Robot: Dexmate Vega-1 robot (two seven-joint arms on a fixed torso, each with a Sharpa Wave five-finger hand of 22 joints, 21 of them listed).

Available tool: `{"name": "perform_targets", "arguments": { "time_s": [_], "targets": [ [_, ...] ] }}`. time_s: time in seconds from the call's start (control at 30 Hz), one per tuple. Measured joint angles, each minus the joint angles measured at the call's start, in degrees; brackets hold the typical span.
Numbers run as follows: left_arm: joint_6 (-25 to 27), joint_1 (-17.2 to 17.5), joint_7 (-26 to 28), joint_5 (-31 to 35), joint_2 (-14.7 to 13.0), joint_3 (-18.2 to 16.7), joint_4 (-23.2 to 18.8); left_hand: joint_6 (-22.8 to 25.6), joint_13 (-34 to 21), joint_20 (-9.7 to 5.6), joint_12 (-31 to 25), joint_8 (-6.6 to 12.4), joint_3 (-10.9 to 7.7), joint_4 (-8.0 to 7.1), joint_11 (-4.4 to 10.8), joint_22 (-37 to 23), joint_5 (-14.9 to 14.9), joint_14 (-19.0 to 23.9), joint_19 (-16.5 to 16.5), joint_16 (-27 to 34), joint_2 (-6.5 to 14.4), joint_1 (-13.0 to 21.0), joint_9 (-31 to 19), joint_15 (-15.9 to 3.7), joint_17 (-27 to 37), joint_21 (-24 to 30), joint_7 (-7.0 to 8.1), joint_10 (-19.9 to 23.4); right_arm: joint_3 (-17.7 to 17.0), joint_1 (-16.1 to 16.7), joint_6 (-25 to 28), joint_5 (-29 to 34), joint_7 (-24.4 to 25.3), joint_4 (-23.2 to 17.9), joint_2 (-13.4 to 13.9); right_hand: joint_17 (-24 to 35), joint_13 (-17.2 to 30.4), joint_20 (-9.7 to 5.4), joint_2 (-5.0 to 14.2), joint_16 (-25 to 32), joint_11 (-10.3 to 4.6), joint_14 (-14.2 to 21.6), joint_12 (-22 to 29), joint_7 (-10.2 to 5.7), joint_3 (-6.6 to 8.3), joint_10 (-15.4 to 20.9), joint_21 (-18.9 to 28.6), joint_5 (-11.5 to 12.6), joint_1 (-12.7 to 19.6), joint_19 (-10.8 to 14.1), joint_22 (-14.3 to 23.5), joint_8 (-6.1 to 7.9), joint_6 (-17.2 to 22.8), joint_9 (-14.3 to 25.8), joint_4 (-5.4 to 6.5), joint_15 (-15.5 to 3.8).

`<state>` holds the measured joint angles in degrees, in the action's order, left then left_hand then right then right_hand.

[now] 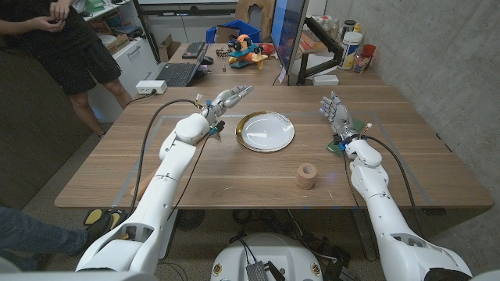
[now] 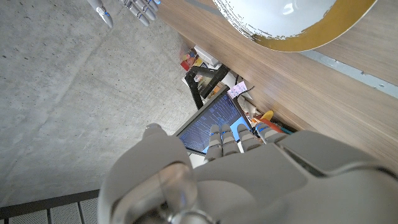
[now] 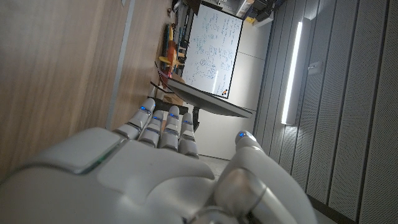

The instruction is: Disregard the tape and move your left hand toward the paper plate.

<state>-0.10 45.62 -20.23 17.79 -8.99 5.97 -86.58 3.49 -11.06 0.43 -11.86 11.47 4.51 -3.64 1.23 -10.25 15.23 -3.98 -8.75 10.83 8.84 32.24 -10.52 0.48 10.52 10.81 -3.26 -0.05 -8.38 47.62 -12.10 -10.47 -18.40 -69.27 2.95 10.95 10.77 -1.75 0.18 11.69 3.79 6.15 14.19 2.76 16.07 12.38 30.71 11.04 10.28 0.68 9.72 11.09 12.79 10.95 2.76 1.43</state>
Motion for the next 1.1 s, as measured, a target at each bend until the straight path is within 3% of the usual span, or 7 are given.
{"name": "perform_targets", "arguments": {
  "time_s": [1.1],
  "targets": [
    [-0.1,-1.7,-1.1,2.2,-0.1,2.3,0.9,0.2,0.0,0.30,0.0,0.00,-0.48,0.00,0.22,0.0,-0.3,-0.2,-0.3,0.0,-0.1,0.5,0.0,-0.20,0.0,0.2,0.21,-0.2,-0.9,0.6,-1.1,-0.7,0.3,-0.4,-0.2,0.0,0.0,0.02,0.00,0.0,0.32,0.0,-0.2,0.00,-0.24,0.3,-0.9,0.0,0.0,0.6,0.0,0.00,0.0,0.0,-0.24,-0.03]
  ]
}}
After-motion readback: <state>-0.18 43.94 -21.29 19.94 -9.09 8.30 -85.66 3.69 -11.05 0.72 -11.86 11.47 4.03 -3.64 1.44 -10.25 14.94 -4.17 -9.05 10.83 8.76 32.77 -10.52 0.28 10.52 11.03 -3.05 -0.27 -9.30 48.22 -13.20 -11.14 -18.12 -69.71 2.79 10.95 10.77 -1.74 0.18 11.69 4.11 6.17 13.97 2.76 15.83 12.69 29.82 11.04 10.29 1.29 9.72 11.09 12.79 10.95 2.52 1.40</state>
